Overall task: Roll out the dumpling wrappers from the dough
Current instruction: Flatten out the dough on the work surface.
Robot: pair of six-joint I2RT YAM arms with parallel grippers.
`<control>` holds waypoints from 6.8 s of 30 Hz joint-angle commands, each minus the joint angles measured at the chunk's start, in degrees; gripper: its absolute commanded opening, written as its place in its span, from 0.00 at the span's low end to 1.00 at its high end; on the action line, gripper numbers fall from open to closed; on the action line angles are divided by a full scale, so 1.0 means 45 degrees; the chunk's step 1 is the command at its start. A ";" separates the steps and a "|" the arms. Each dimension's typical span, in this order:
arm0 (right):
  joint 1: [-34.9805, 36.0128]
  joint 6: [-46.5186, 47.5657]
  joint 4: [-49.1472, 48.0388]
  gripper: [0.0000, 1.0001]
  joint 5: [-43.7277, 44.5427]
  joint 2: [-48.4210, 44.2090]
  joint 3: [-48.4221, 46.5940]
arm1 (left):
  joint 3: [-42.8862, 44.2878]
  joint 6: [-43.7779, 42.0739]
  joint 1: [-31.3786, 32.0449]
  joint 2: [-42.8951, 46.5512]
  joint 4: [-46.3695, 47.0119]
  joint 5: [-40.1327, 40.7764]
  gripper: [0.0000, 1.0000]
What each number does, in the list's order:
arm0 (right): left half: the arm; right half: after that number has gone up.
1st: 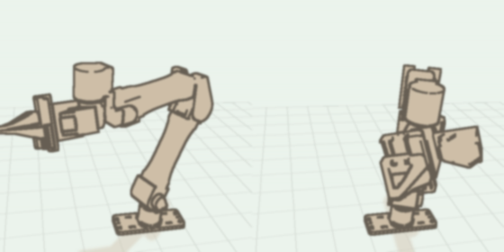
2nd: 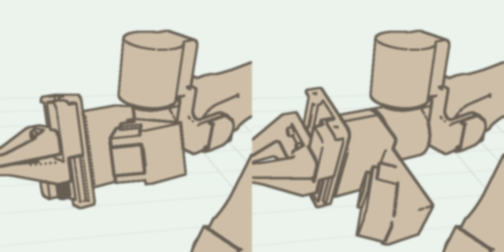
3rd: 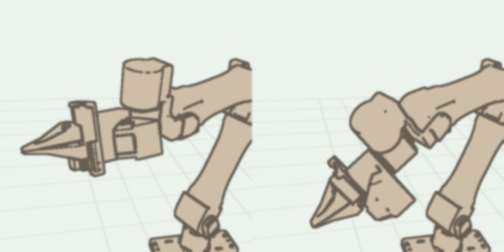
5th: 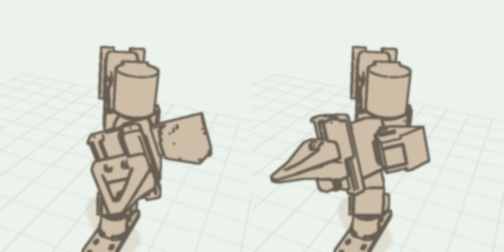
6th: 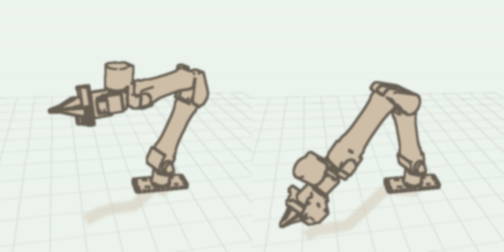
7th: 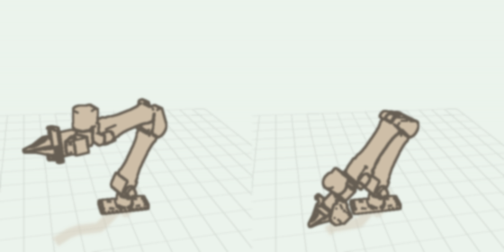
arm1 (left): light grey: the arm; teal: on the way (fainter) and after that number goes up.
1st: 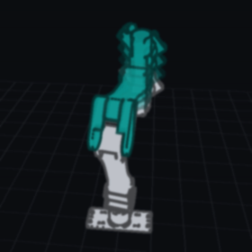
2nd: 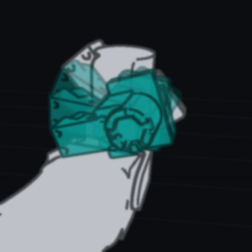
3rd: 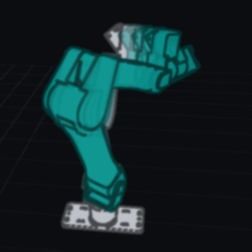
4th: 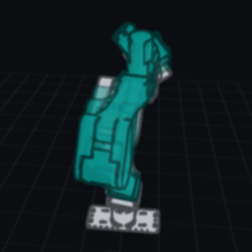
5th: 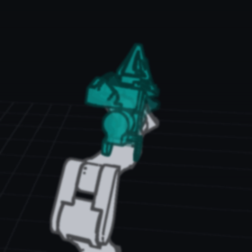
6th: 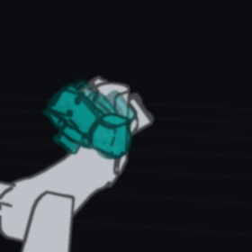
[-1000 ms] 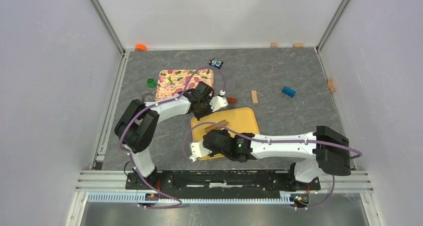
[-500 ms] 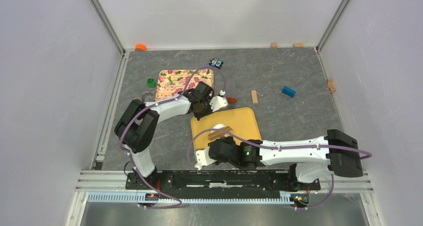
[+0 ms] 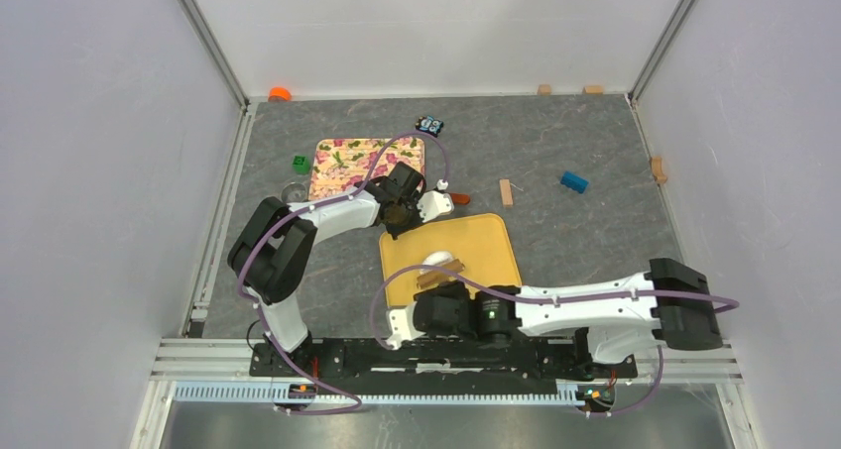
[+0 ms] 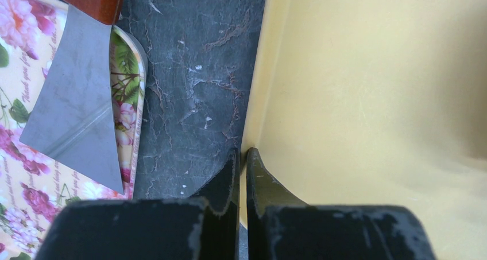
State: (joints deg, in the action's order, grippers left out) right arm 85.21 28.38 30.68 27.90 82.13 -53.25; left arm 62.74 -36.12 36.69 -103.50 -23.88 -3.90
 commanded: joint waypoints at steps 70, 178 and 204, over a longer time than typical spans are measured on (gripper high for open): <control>-0.1484 0.1184 0.2109 0.00 -0.2828 0.0125 -0.0171 | -0.0798 -0.0344 0.0011 -0.1483 -0.0045 0.0271 0.02; -0.0707 -0.0254 0.3640 0.00 -0.2770 0.0352 -0.0049 | -0.0690 -0.0353 0.0030 -0.1599 -0.0176 0.0291 0.02; -0.1432 0.0935 0.2414 0.00 -0.2824 0.0854 0.0102 | -0.0656 -0.0336 0.0041 -0.1642 -0.0181 0.0345 0.02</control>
State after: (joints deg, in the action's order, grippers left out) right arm 81.54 32.10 35.11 22.72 80.73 -54.72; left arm 63.18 -36.14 36.91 -103.83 -24.34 -3.33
